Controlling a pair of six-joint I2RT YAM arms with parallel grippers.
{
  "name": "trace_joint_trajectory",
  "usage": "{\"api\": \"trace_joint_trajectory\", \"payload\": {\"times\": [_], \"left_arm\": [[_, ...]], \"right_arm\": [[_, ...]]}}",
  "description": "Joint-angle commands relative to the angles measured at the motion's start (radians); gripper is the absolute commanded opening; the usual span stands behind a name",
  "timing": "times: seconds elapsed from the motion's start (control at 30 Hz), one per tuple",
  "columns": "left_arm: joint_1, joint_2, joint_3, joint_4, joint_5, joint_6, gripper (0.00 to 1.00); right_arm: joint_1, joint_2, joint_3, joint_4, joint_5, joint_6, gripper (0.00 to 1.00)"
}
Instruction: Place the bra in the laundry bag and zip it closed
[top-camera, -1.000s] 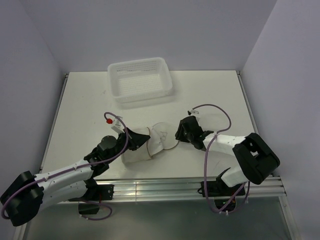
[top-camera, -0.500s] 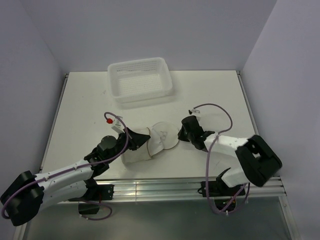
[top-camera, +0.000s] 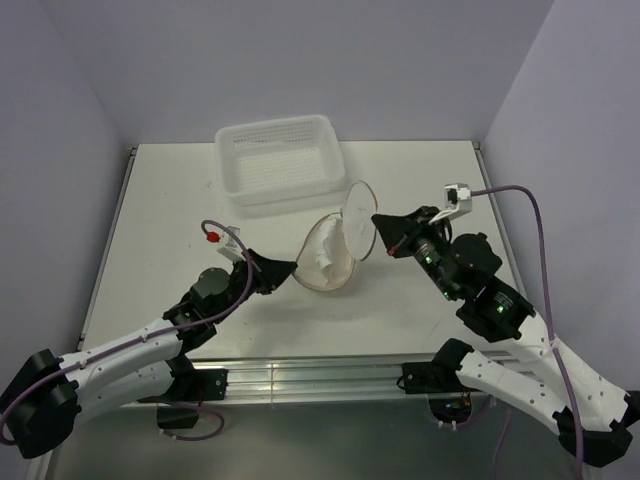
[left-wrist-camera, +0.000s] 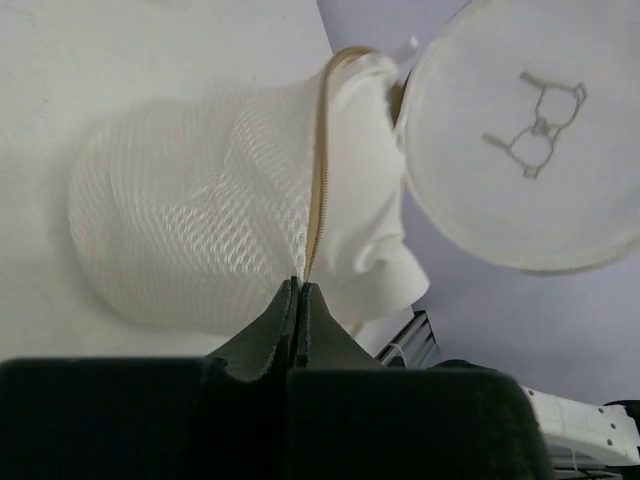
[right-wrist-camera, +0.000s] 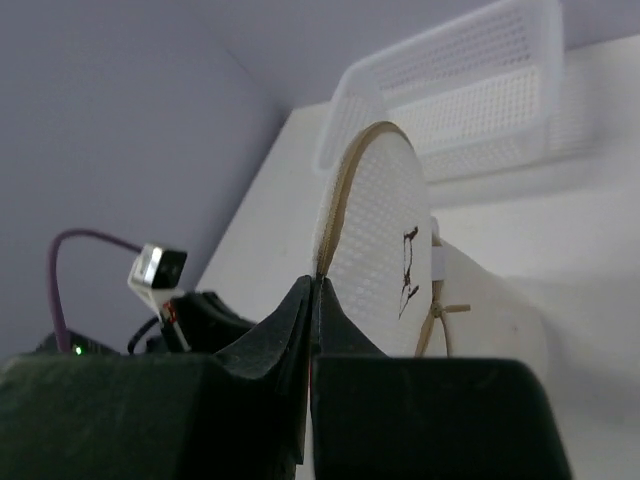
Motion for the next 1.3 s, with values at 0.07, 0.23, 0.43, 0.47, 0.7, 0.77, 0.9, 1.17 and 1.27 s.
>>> {"api": "trace_joint_trajectory", "payload": {"times": [0.07, 0.23, 0.43, 0.47, 0.7, 0.77, 0.9, 1.17, 1.27], "left_arm": [[0.013, 0.046, 0.039, 0.061, -0.022, -0.014, 0.00], [0.013, 0.020, 0.045, 0.017, -0.051, -0.014, 0.00], [0.025, -0.039, 0.154, -0.070, -0.019, 0.015, 0.00], [0.019, -0.032, 0.172, -0.077, -0.007, 0.021, 0.00], [0.019, 0.064, 0.071, -0.006, 0.012, -0.030, 0.00], [0.019, 0.099, 0.074, 0.015, 0.017, -0.031, 0.00], [0.017, 0.176, 0.131, 0.081, 0.070, -0.016, 0.00], [0.019, 0.253, 0.126, 0.163, 0.136, -0.025, 0.00], [0.019, 0.222, 0.186, 0.118, 0.144, -0.005, 0.00]], "right_arm": [[0.102, 0.057, 0.178, -0.260, 0.083, -0.093, 0.00], [0.104, 0.077, 0.227, -0.358, 0.010, -0.118, 0.00], [0.102, 0.103, 0.253, -0.336, 0.016, -0.168, 0.00], [0.102, 0.098, 0.285, -0.350, 0.025, -0.182, 0.00], [0.110, 0.126, 0.154, -0.474, 0.117, -0.196, 0.00], [0.110, 0.082, 0.178, -0.543, 0.162, -0.205, 0.00], [0.115, 0.069, 0.298, -0.666, 0.203, -0.208, 0.00], [0.302, 0.175, 0.253, -0.635, 0.335, -0.135, 0.00], [0.317, 0.177, 0.381, -0.730, 0.404, -0.156, 0.00]]}}
